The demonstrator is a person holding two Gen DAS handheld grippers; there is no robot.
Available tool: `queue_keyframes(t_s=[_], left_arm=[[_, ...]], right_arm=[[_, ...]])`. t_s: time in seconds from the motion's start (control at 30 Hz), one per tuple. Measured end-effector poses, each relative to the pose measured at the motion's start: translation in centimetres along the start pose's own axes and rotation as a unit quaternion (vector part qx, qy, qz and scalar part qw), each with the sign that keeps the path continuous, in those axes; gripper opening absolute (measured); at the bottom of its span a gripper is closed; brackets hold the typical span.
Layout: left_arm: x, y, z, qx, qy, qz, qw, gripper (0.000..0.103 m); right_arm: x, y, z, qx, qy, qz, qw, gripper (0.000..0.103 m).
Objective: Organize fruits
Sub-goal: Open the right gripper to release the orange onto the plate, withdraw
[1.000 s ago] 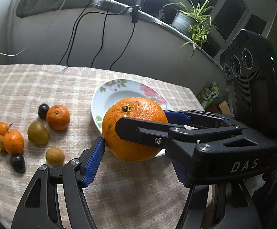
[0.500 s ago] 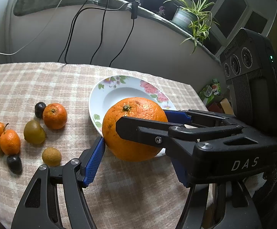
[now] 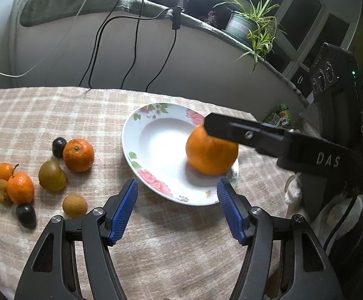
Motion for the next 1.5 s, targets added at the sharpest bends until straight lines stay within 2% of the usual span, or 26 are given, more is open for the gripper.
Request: queue_keyframes(t_s=[0.23, 0.57, 1.13, 1.3, 1.5], left_arm=[[-0.5, -0.3, -0.2, 0.003, -0.002, 0.003, 1.0, 0.064], [-3.1, -1.5, -0.4, 0.015, -0.02, 0.023, 0.9994, 0.064], [-9.9, -6.1, -1.5, 0.044, -0.055, 0.085, 0.9939, 0.064], [-11.8, -7.1, -2.1, 0.048, -0.069, 0.1, 0.9914, 0.064], [-13.5, -7.4, -2.5, 0.045, -0.077, 0.116, 0.9892, 0.062]], right_arm=[[0.5, -0.8, 0.2, 0.012, -0.001, -0.009, 1.0, 0.094], [-0.9, -0.4, 0.1, 0.015, -0.027, -0.018, 0.999, 0.094], [-5.7, 1.4, 1.4, 0.028, -0.066, 0.025, 0.997, 0.094], [-7.3, 2.5, 1.6, 0.016, -0.109, 0.021, 0.994, 0.094], [-8.1, 4.3, 1.5, -0.012, -0.127, 0.027, 0.991, 0.094]])
Point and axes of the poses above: each gripper's, at about its wrist camera, not at the fingertips, and y roughly the way its jaws point, x to its right, z to its top, the point moved 6 cm from there along y, roughly the way its jaws point, and after that the axes turned 3 degrees about -x, right-handed, at the moved point
